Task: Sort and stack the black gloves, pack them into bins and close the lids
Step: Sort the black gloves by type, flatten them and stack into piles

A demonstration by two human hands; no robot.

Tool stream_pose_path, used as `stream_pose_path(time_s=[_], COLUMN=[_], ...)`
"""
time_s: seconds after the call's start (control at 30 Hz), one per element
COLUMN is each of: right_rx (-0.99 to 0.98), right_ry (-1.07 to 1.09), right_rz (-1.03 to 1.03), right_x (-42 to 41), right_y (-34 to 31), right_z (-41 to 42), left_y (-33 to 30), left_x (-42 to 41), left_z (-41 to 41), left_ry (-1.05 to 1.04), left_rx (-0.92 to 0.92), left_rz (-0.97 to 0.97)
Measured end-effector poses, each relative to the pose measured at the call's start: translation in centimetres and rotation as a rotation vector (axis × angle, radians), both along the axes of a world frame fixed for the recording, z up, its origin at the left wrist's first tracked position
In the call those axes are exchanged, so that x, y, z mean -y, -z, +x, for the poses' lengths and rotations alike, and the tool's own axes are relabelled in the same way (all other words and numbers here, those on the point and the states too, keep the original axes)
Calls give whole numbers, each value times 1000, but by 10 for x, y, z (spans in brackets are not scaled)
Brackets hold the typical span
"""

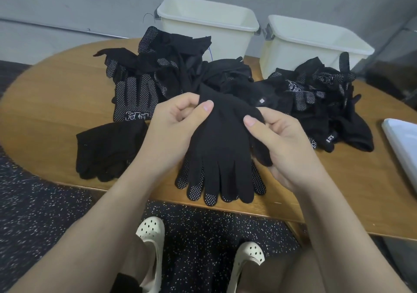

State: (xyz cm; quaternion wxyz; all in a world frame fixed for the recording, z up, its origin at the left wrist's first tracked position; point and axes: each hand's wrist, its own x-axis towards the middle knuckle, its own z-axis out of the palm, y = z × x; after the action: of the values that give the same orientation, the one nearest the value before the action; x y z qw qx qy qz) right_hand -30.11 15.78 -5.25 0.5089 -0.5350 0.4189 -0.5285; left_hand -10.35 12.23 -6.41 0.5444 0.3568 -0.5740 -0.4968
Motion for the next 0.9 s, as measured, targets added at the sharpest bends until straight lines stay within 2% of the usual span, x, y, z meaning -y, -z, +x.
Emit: stream_pose_path(time_s=[0.17,0.33,0.57,0.7,0.9], right_rx=[-59,-232,-408,-454,-461], right_ry=[-137,-14,90,142,112], right_rz=[109,95,34,44,159], right_x=[-10,2,19,23,25], right_y=[7,21,31,35,32], right_z=[-1,0,-4,-4,-4], left_y=[12,18,28,39,48], left_x=[-3,6,15,24,31], left_z=[11,8,3,4,0], left_ry=[28,40,-37,-183,-220], left_rx=[86,265,391,541,677], left_rz=[34,65,36,-12,-53])
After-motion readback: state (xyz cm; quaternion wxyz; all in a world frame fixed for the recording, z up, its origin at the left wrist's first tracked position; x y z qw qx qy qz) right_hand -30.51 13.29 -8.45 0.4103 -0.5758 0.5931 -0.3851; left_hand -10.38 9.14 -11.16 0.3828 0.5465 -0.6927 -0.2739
